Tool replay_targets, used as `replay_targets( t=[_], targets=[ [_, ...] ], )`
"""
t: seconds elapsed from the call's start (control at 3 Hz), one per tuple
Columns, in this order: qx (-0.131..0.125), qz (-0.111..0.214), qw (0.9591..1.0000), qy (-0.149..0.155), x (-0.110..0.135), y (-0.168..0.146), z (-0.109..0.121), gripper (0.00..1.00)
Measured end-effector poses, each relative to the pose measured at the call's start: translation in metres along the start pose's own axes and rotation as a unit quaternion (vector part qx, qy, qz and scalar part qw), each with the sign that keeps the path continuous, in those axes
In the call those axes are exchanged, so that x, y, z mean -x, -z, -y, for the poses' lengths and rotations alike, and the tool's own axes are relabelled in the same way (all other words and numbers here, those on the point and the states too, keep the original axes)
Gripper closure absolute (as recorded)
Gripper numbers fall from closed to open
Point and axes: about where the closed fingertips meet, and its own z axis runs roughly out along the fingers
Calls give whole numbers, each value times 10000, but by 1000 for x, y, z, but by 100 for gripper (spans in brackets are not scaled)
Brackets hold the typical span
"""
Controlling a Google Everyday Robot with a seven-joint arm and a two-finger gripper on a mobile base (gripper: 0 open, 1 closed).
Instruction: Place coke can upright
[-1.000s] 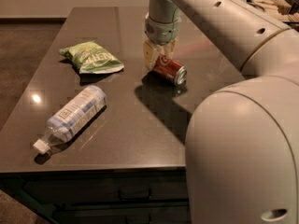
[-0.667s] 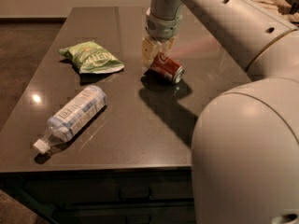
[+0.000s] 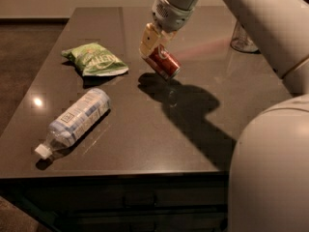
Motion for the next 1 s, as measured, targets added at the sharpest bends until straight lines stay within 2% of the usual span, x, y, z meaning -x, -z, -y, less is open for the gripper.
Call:
replay_targets(
  t=[0.33, 0.67, 1.0],
  targets=[
    [421, 705, 9966, -94, 4, 14, -15, 100],
    [486, 1416, 9887, -99, 3, 28, -18, 100],
    [381, 2115, 9765, -142, -4, 41, -17, 100]
  ],
)
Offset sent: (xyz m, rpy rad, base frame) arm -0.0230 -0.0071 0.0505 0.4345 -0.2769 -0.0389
